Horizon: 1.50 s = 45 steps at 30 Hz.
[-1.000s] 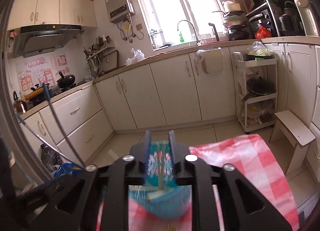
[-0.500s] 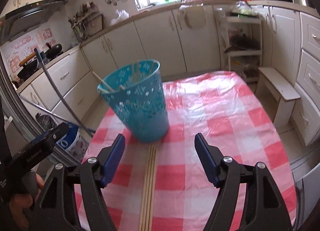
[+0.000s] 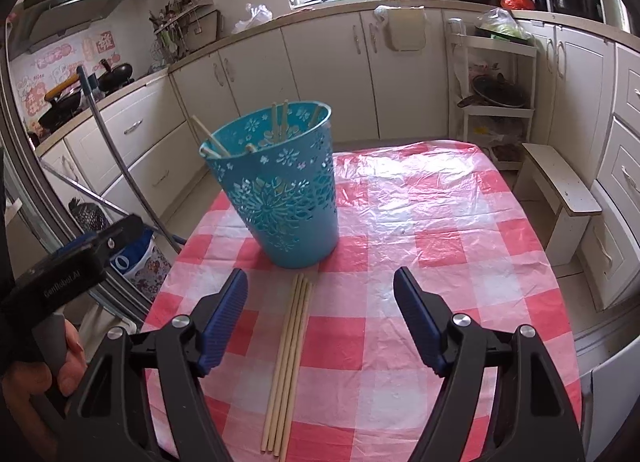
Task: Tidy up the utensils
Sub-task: 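Return the right tool to the chopsticks and grasp a loose chopstick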
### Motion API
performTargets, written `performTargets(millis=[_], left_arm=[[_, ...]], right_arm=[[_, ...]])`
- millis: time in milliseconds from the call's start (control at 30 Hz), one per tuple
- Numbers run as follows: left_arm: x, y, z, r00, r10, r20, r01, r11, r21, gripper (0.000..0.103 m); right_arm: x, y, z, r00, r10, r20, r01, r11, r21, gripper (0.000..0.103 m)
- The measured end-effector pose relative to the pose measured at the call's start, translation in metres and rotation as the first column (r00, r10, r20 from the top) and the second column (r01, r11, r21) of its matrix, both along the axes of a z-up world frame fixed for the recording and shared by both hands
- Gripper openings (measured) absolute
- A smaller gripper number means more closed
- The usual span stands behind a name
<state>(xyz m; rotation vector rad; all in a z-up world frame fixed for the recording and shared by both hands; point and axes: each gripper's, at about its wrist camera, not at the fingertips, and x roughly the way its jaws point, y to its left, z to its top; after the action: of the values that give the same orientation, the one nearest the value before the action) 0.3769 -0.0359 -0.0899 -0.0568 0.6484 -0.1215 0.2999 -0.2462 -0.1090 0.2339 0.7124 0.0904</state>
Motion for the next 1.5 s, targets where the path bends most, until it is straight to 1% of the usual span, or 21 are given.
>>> performTargets(millis=[33,100,200,267,467,600,733,833,900,1000,1233,1367,1433,1500], left_arm=[[0.001,0.0,-0.001,1.0,0.002,-0.004,-0.002,1.0,0.0,0.094],[0.003,0.001,-0.003,1.0,0.002,-0.014,-0.002,1.0,0.002,0.095],[0.006,0.0,-0.005,1.0,0.0,-0.022,0.0,1.0,0.008,0.095],[0.008,-0.001,-0.005,1.0,-0.003,-0.026,0.003,1.0,0.012,0.095],[0.018,-0.003,-0.007,0.999,-0.006,-0.043,0.007,1.0,0.014,0.095],[0.024,-0.002,-0.01,0.998,0.0,-0.063,0.001,1.0,0.007,0.095],[0.028,-0.004,-0.015,0.996,-0.003,-0.087,0.004,1.0,0.013,0.095],[0.029,-0.004,-0.017,0.995,-0.004,-0.095,0.006,1.0,0.022,0.095],[0.029,-0.004,-0.018,0.995,-0.004,-0.099,0.006,1.0,0.021,0.095],[0.029,-0.004,-0.018,0.995,-0.003,-0.103,0.006,1.0,0.022,0.095],[0.029,-0.003,-0.019,0.994,-0.002,-0.111,0.004,1.0,0.021,0.095],[0.029,-0.004,-0.02,0.994,-0.001,-0.112,0.004,1.0,0.021,0.095],[0.029,-0.004,-0.02,0.993,-0.002,-0.114,0.005,1.0,0.023,0.095],[0.03,-0.004,-0.021,0.993,-0.005,-0.117,0.008,1.0,0.027,0.095]], right_arm=[[0.002,0.002,-0.002,1.0,0.009,-0.008,-0.009,1.0,-0.004,0.063],[0.009,0.007,-0.012,0.998,0.035,-0.051,-0.035,0.999,-0.007,0.048],[0.018,0.013,-0.028,0.992,0.066,-0.106,-0.066,0.998,0.001,0.038],[0.023,0.016,-0.036,0.987,0.082,-0.136,-0.082,0.997,0.007,0.037],[0.036,0.018,-0.05,0.981,0.083,-0.173,-0.085,0.996,-0.006,0.037],[0.044,0.015,-0.061,0.975,0.077,-0.207,-0.078,0.997,0.004,0.037],[0.048,0.019,-0.068,0.97,0.085,-0.227,-0.089,0.996,-0.006,0.036],[0.048,0.025,-0.072,0.967,0.095,-0.235,-0.105,0.994,-0.032,0.036],[0.048,0.03,-0.076,0.965,0.094,-0.246,-0.113,0.992,-0.063,0.032],[0.05,0.031,-0.084,0.958,0.095,-0.271,-0.12,0.99,-0.078,0.031],[0.05,0.033,-0.084,0.958,0.108,-0.265,-0.131,0.989,-0.073,0.031],[0.05,0.036,-0.085,0.958,0.11,-0.264,-0.14,0.985,-0.098,0.031],[0.051,0.038,-0.087,0.956,0.106,-0.275,-0.142,0.984,-0.112,0.029],[0.051,0.038,-0.087,0.956,0.103,-0.273,-0.143,0.981,-0.132,0.024]])
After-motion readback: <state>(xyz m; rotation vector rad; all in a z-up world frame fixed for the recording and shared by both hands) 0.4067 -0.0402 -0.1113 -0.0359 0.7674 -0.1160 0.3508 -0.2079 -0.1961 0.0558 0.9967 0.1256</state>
